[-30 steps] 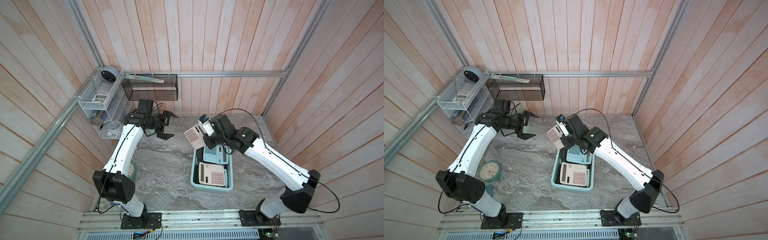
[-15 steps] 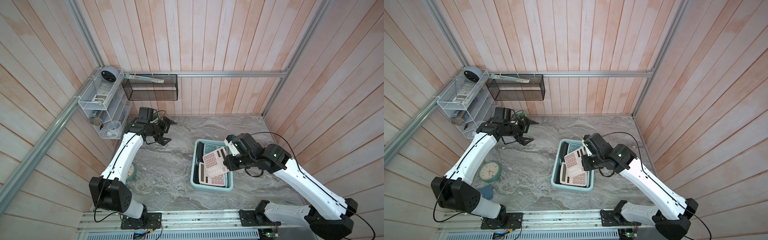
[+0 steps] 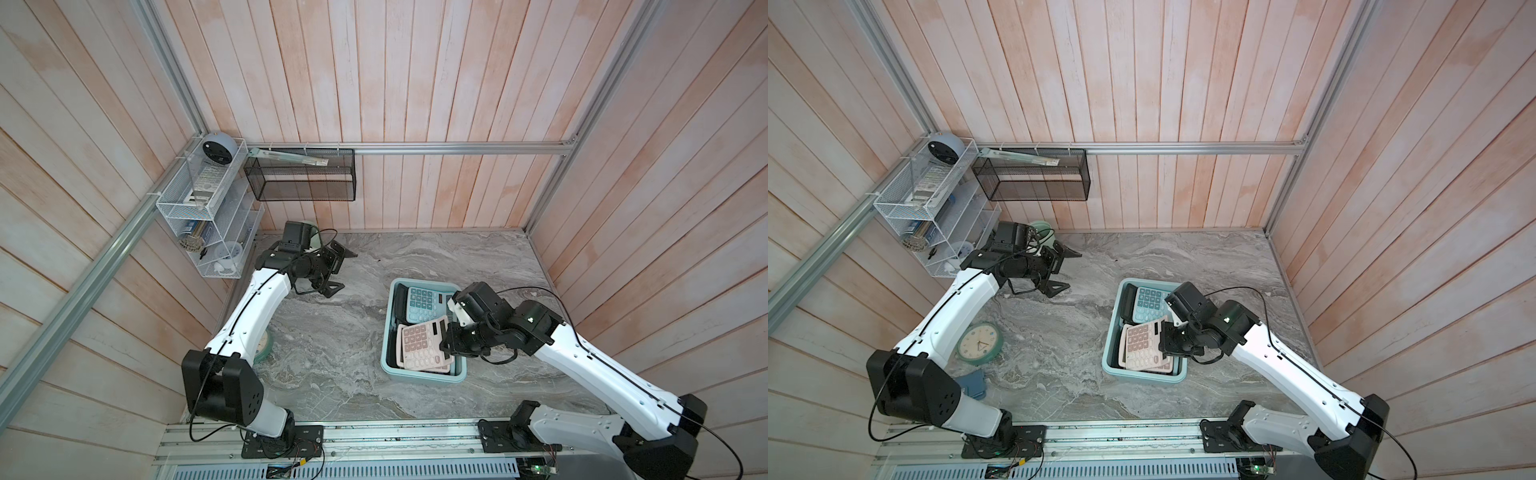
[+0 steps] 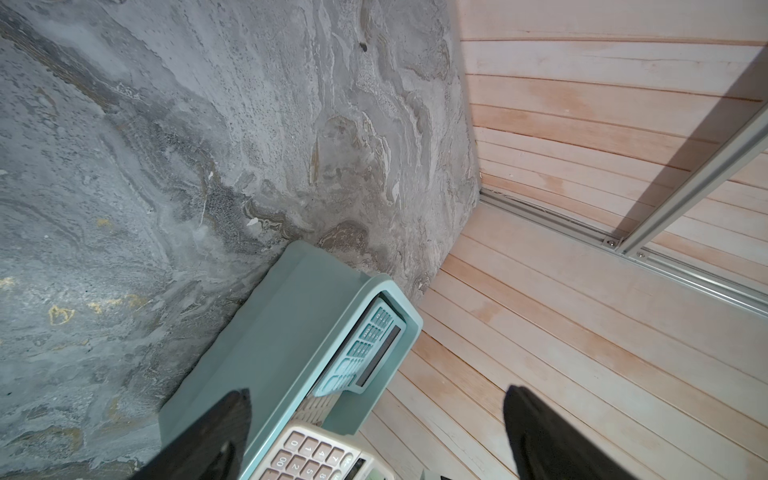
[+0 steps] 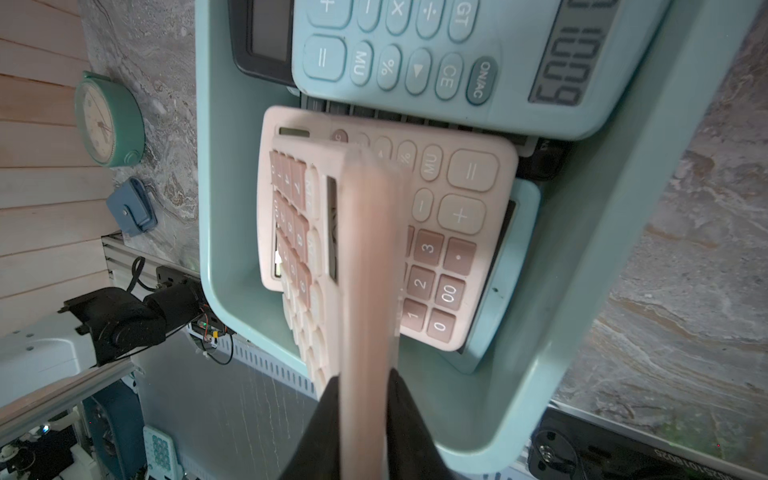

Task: Put the calculator in the storage box
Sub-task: Place the calculator in the storage box, then adjust the storage box at the center of the board.

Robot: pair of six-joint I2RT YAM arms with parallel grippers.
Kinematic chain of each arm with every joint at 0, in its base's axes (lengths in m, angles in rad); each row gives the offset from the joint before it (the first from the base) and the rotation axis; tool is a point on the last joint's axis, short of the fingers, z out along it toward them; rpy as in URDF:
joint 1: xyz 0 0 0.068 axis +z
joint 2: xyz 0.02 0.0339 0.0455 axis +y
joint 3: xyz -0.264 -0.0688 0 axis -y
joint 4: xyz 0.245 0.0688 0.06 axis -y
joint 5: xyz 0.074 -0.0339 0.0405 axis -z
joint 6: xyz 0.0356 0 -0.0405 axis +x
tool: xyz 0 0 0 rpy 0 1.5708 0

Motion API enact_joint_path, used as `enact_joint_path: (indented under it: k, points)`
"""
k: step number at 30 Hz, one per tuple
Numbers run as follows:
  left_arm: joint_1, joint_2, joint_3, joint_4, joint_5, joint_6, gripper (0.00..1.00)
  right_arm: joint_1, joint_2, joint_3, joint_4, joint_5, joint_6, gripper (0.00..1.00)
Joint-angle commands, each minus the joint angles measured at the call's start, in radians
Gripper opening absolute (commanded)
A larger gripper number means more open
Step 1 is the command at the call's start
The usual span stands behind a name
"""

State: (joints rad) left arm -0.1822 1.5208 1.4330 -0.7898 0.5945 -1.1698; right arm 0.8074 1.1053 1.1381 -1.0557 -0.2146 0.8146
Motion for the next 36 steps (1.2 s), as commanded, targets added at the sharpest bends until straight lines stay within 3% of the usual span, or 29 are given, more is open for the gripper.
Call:
enact_joint_path:
  k: [1,5,7,14,23,30,36]
  points:
    - [-0.007,-0.008,-0.016,0.005,0.009,0.030,1.00,-0.001,-0.051,-0.011,-0.033,-0.043,0.054,0.35]
    - [-0.019,0.009,-0.018,-0.009,0.020,0.046,1.00,-0.023,-0.048,0.015,-0.107,-0.026,0.040,0.47]
    - [-0.031,0.022,-0.013,-0.026,0.024,0.063,1.00,-0.043,-0.036,0.034,-0.136,-0.025,0.022,0.49]
    - [-0.087,0.068,0.000,-0.057,0.045,0.116,1.00,-0.254,0.019,0.111,-0.244,-0.010,-0.079,0.55]
    - [-0.179,0.153,0.011,-0.017,0.117,0.141,1.00,-0.496,0.111,0.016,0.000,-0.185,-0.158,0.64]
    - [-0.201,0.193,0.009,0.006,0.129,0.147,1.00,-0.530,0.276,0.016,0.115,-0.280,-0.228,0.67]
    - [-0.201,0.199,-0.012,0.034,0.128,0.134,1.00,-0.511,0.419,0.110,0.194,-0.396,-0.255,0.67]
